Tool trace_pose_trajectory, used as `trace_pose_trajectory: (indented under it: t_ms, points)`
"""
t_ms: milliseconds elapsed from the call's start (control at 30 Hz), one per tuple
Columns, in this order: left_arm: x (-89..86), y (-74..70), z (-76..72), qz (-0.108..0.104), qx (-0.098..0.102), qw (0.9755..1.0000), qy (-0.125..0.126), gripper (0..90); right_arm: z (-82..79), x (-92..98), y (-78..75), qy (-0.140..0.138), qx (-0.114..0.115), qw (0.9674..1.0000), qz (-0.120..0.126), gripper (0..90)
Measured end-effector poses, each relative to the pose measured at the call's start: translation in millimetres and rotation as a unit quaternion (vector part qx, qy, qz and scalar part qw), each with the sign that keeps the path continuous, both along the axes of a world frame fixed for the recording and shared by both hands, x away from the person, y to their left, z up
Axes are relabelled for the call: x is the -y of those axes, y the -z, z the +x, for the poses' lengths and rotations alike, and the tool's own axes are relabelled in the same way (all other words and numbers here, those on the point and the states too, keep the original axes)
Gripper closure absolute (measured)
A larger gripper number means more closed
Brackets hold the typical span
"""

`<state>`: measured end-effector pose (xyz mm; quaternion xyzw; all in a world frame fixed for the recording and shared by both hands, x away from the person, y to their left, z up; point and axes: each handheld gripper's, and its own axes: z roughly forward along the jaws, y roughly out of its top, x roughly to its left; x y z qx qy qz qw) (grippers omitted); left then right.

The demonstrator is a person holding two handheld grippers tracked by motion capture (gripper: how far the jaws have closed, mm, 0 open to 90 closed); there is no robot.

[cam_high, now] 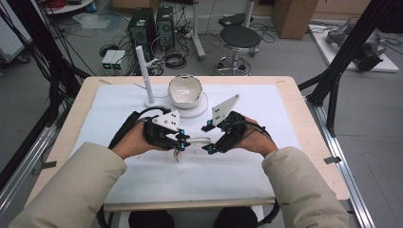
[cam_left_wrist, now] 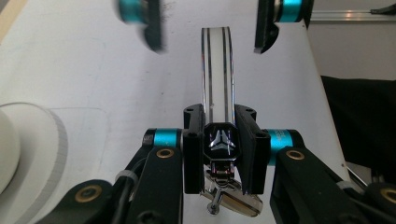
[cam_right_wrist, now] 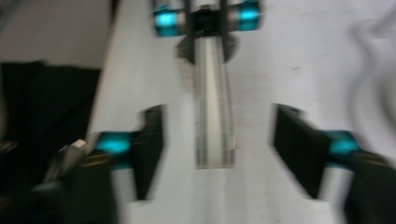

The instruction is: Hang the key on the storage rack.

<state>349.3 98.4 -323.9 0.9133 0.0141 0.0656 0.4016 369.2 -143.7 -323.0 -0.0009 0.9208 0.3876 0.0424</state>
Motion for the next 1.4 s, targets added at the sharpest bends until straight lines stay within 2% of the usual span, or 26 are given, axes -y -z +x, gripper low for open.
trace_pose_trajectory:
  t_ms: [33,133,233,267,300,333,367,400,433,500,533,567,600,700,800,833,867,1033,1067,1100,1167,1200,1267,1400]
  points:
    - [-0.9,-0.8,0.6,-0.003,0.002,1.0000,-0.004,74.2,0.7,1.6,1.0,0.028,0.008,0.9995,0.014,0.7]
    - [-5.6,-3.0,3.2,-0.020,-0.004,0.9997,-0.014,74.2,2.7,11.5,0.5,0.062,0.006,0.9972,0.042,0.4]
    - [-13.1,-5.4,7.8,-0.039,-0.013,0.9988,-0.028,74.2,2.8,23.1,1.8,0.079,0.004,0.9950,0.061,0.4]
    - [-15.7,-5.9,9.6,-0.049,-0.018,0.9981,-0.032,74.2,2.9,27.6,2.7,0.086,0.001,0.9939,0.070,0.4]
    - [-18.4,-6.9,11.1,-0.053,-0.017,0.9978,-0.037,74.2,2.7,37.3,4.8,0.100,0.004,0.9908,0.091,0.3]
    - [-20.8,-7.5,12.1,-0.058,-0.021,0.9972,-0.042,74.2,1.9,42.6,5.9,0.112,0.003,0.9885,0.102,0.3]
    - [-23.4,-8.0,13.8,-0.062,-0.020,0.9969,-0.045,74.2,1.9,42.6,5.9,0.112,0.003,0.9885,0.102,0.3]
    - [-26.1,-8.6,14.9,-0.065,-0.021,0.9964,-0.050,74.3,-0.4,54.2,7.6,0.128,0.006,0.9829,0.132,0.3]
    - [-29.0,-9.0,16.3,-0.071,-0.023,0.9957,-0.055,74.3,-0.4,54.2,7.6,0.128,0.006,0.9829,0.132,0.3]
    - [-36.1,-10.3,20.3,-0.083,-0.028,0.9939,-0.067,74.3,-4.3,68.0,10.0,0.150,0.012,0.9744,0.167,0.3]
    - [-40.2,-11.1,22.9,-0.091,-0.033,0.9926,-0.073,74.3,-6.2,75.2,11.8,0.164,0.016,0.9690,0.184,0.3]
    - [-44.4,-11.5,25.8,-0.102,-0.037,0.9910,-0.078,74.3,-8.7,82.1,13.9,0.176,0.018,0.9637,0.199,0.3]
    - [-48.6,-12.4,28.7,-0.111,-0.040,0.9892,-0.086,74.2,-10.5,88.1,15.7,0.185,0.020,0.9599,0.209,0.3]
    - [-60.5,-14.8,37.8,-0.130,-0.047,0.9849,-0.104,74.3,-16.8,101.8,20.5,0.200,0.032,0.9514,0.232,0.3]
    - [-71.4,-18.6,44.7,-0.144,-0.049,0.9805,-0.124,74.3,-21.3,111.1,27.1,0.214,0.036,0.9468,0.238,0.3]
    - [-75.3,-20.0,46.8,-0.147,-0.047,0.9793,-0.131,74.3,-22.6,114.2,29.6,0.219,0.037,0.9446,0.242,0.3]
    - [-79.4,-20.7,48.0,-0.153,-0.044,0.9769,-0.142,74.3,-24.5,117.2,32.0,0.225,0.035,0.9419,0.247,0.3]
    - [-101.5,-18.9,58.6,-0.171,-0.054,0.9673,-0.179,74.3,-34.2,132.1,46.8,0.254,0.045,0.9231,0.285,0.3]
    - [-105.6,-18.5,60.8,-0.177,-0.057,0.9654,-0.183,74.3,-35.9,134.4,50.0,0.257,0.049,0.9199,0.292,0.3]
    - [-109.0,-17.9,62.5,-0.184,-0.059,0.9625,-0.190,74.3,-37.4,136.4,53.3,0.260,0.054,0.9170,0.298,0.3]
    - [-115.8,-17.2,66.5,-0.192,-0.062,0.9584,-0.202,74.3,-39.7,139.7,59.1,0.269,0.059,0.9128,0.302,0.3]
    - [-119.6,-18.1,69.5,-0.185,-0.063,0.9581,-0.209,74.3,-41.5,140.9,61.6,0.275,0.058,0.9111,0.302,0.3]
    - [-124.4,-21.1,72.9,-0.177,-0.059,0.9583,-0.217,74.3,-43.4,143.8,67.0,0.282,0.069,0.9075,0.303,0.3]
    - [-135.0,-25.8,79.0,-0.178,-0.059,0.9559,-0.226,74.3,-47.1,149.9,76.3,0.301,0.079,0.8967,0.315,0.3]
